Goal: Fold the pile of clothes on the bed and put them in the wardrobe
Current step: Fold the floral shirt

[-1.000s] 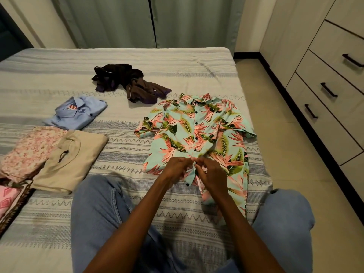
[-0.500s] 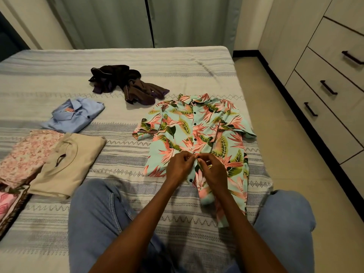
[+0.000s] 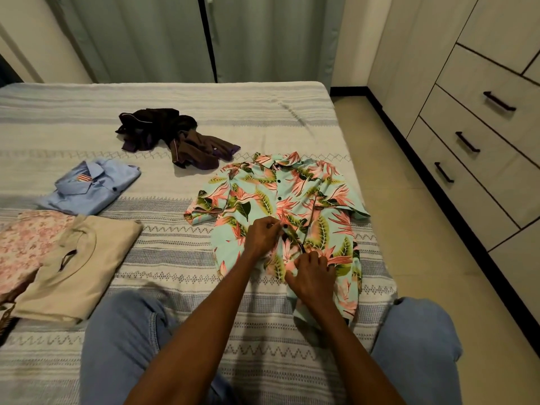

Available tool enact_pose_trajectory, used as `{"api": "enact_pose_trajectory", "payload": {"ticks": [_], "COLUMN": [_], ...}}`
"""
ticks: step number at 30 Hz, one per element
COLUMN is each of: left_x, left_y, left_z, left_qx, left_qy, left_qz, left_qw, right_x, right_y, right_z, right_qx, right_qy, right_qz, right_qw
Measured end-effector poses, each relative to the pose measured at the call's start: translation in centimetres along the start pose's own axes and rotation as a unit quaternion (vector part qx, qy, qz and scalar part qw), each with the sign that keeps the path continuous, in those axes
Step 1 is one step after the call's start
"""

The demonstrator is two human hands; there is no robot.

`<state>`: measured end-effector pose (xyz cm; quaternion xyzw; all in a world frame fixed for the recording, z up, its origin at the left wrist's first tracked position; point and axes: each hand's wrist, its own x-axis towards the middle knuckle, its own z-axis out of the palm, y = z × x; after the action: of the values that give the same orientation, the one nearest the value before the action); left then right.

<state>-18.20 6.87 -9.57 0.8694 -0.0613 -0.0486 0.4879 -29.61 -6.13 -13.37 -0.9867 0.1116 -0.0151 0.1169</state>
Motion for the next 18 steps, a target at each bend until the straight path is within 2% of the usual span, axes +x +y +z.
{"api": "enact_pose_trajectory", "payload": {"ticks": [4, 7, 9, 12, 18], "left_x": [-1.5, -3.8, -5.2, -6.7, -6.8], "left_y": [-0.5, -1.3, -1.9, -3.1, -3.0], "left_z": [0.0, 0.2, 0.6, 1.3, 2.0], "left_qx": [-0.004, 0.042, 0.074, 0.134, 0.214], "left_qy": [-0.072, -0.016, 0.006, -0.02, 0.011], "left_qz": [0.018, 0.061, 0.057, 0.044, 0.051], "left_qw": [0.997, 0.997, 0.996, 0.99, 0.976], "right_x": [0.8, 0.8, 0.8, 1.2, 2.3], "right_y": [0.0, -0.5, -1.1, -1.4, -0.7], "right_z": [0.4, 0.2, 0.0, 0.2, -0.5], "right_qx": [-0.024, -0.013, -0.016, -0.029, 0.052], "right_qy": [0.04, 0.086, 0.099, 0.072, 0.046], "right_qz": [-0.012, -0.031, -0.041, -0.031, 0.018], "right_qw": [0.999, 0.996, 0.994, 0.996, 0.997]}}
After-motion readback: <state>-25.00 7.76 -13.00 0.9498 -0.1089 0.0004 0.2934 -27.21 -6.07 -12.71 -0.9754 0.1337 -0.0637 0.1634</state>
